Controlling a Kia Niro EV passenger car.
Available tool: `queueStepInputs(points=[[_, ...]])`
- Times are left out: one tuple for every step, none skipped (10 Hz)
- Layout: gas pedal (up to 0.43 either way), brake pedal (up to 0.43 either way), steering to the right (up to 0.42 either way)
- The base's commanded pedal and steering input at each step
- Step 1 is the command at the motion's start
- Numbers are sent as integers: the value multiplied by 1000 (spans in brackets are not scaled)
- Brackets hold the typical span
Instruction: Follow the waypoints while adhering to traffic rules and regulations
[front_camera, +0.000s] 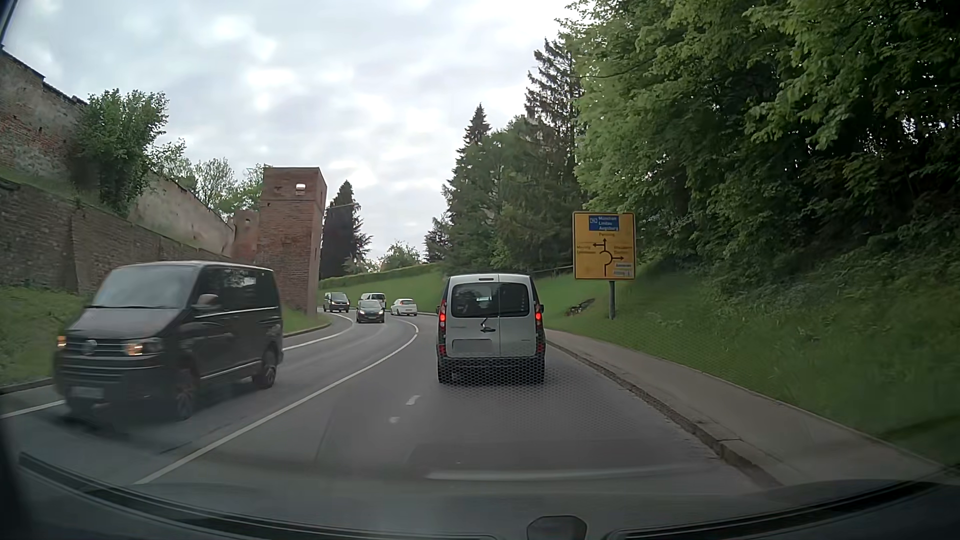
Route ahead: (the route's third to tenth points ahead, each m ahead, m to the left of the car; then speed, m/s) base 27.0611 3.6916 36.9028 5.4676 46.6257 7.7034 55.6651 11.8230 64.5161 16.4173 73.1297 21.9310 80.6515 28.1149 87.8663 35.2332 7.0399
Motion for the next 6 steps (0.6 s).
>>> queueStepInputs(points=[[0,0,-15],[0,0,-19],[0,0,-22],[0,0,-24],[0,12,-26],[0,24,-26]])
